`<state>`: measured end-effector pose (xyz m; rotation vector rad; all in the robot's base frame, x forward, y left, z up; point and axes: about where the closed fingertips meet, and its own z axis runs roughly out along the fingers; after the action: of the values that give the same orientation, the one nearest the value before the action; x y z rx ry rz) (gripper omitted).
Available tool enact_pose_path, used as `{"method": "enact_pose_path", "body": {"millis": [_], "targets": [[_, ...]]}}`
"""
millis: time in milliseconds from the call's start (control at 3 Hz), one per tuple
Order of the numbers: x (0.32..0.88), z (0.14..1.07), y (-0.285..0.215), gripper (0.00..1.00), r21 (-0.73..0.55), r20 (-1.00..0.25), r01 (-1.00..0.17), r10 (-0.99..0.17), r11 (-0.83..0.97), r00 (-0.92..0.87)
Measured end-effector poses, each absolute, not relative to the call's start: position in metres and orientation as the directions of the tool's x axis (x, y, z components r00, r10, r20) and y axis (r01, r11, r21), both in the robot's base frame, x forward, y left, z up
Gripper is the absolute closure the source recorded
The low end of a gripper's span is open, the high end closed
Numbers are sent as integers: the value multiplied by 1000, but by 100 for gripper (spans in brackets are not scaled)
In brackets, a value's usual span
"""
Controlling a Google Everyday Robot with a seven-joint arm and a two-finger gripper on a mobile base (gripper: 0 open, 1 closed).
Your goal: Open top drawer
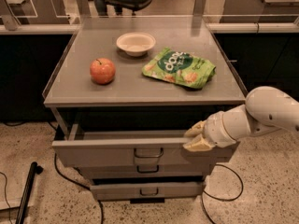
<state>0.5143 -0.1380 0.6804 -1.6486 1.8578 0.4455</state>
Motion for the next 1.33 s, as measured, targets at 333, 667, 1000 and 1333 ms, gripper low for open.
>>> {"method": "enact_pose_path", "body": {"millis": [333,667,1000,1333], "targets": [[513,682,-140,100,-143,-636,-975,-771,169,-40],[495,681,-148,100,-133,-633,-973,-771,191,-65],[495,681,-148,82,-133,-633,-973,-771,191,-65],[495,681,-148,59,-133,-633,-973,-771,191,-65]]}}
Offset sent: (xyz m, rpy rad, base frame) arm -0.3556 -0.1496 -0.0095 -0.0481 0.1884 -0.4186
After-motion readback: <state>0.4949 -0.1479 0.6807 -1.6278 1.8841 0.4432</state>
